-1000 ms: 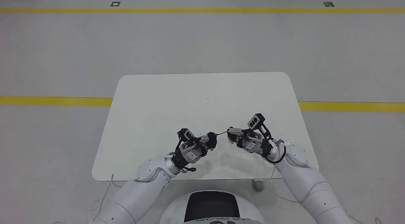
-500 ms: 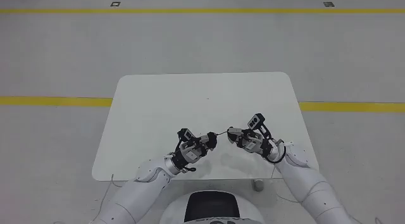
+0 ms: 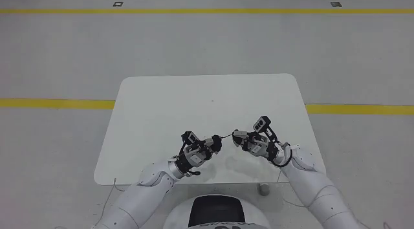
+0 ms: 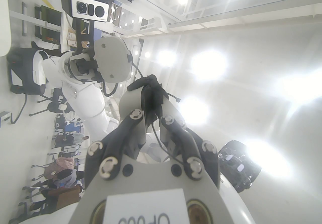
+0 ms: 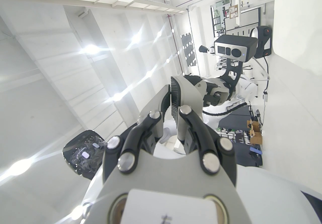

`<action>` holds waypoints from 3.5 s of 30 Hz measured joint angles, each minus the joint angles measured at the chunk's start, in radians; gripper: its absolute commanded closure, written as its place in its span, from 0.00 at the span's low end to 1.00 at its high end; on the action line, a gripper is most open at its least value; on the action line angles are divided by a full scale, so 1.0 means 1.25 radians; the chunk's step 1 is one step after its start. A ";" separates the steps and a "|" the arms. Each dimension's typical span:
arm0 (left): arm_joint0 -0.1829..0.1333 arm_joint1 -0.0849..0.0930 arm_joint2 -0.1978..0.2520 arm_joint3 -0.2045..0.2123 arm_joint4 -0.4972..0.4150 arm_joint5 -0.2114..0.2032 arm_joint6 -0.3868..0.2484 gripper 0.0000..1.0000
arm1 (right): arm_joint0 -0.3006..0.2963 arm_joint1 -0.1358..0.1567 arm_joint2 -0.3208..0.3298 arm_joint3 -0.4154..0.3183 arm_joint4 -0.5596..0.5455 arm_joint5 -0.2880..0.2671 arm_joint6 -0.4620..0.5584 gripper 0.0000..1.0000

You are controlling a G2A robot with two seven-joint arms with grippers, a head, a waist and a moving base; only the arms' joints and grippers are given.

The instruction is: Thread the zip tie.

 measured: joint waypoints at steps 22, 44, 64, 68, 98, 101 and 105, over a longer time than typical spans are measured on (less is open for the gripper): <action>0.000 0.000 0.000 0.000 0.000 0.000 0.000 1.00 | 0.000 0.000 0.000 0.000 0.000 0.000 0.000 1.00; 0.000 0.000 0.000 0.000 0.000 0.000 0.000 1.00 | 0.000 0.000 0.000 0.000 0.000 0.000 0.000 1.00; 0.000 0.000 0.000 0.000 0.000 0.000 0.000 1.00 | 0.000 0.000 0.000 0.000 0.000 0.000 0.000 1.00; 0.000 0.000 0.000 0.000 0.000 0.000 0.000 1.00 | 0.000 0.000 0.000 0.000 0.000 0.000 0.000 1.00; 0.000 0.000 0.000 0.000 0.000 0.000 0.000 1.00 | -0.020 0.006 0.016 -0.023 -0.027 -0.006 -0.037 1.00; 0.000 0.000 0.000 0.000 0.000 0.000 0.000 1.00 | -0.024 0.008 0.021 -0.023 -0.028 -0.008 -0.039 1.00; 0.000 0.000 0.000 0.000 0.000 0.000 0.000 1.00 | -0.028 0.010 0.026 -0.024 -0.030 -0.011 -0.042 1.00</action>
